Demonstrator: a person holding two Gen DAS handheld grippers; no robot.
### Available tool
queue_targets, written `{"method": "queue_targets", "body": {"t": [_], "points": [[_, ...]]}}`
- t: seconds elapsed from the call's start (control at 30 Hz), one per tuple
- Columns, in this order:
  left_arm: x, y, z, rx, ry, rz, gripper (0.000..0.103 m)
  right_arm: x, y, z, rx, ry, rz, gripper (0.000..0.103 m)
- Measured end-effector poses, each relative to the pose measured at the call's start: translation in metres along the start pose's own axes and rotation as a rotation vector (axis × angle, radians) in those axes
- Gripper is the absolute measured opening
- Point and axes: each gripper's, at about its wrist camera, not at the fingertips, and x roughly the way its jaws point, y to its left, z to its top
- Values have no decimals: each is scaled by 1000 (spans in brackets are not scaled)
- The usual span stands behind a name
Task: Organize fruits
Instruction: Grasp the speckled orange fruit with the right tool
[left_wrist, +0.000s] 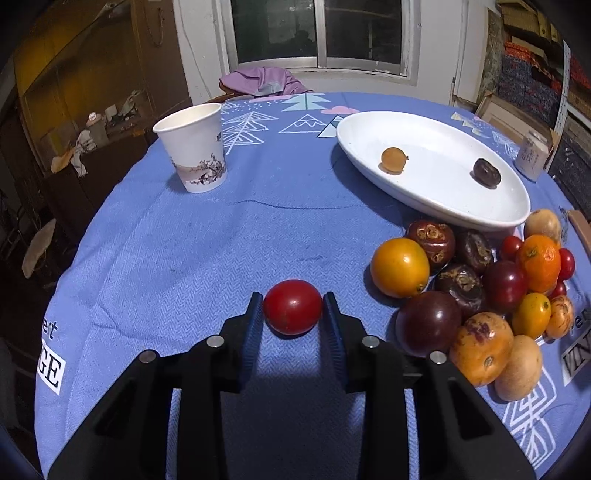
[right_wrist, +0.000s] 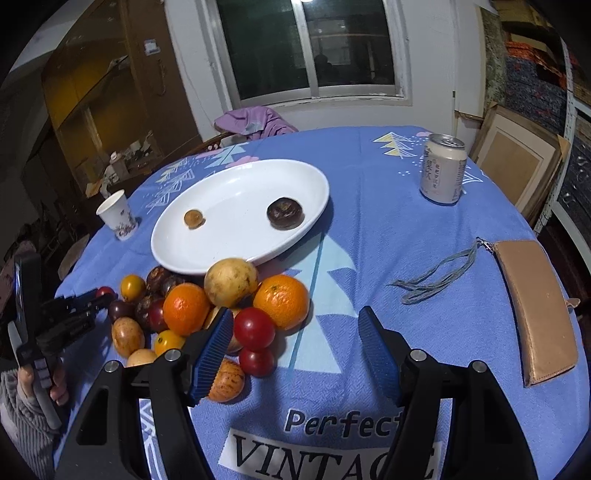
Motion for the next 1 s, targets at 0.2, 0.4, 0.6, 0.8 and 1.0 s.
{"method": "queue_targets", "body": {"t": [0.2, 0.4, 0.6, 0.8, 1.0], "points": [[-10, 16, 4, -74, -23, -25, 33, 5, 34, -24, -104, 38, 3, 63], [-18, 18, 5, -87, -38, -46, 33, 17, 70, -46, -262, 56, -42, 54], [-20, 17, 4, -86, -39, -63, 33, 20, 80, -51, -303, 58, -30, 45], [-20, 17, 4, -86, -35, -66, 33, 21, 81, -52, -299, 58, -14, 40], [-17, 16, 3, -80, -19, -76, 33, 22, 81, -51, -295, 54, -12, 40]]}}
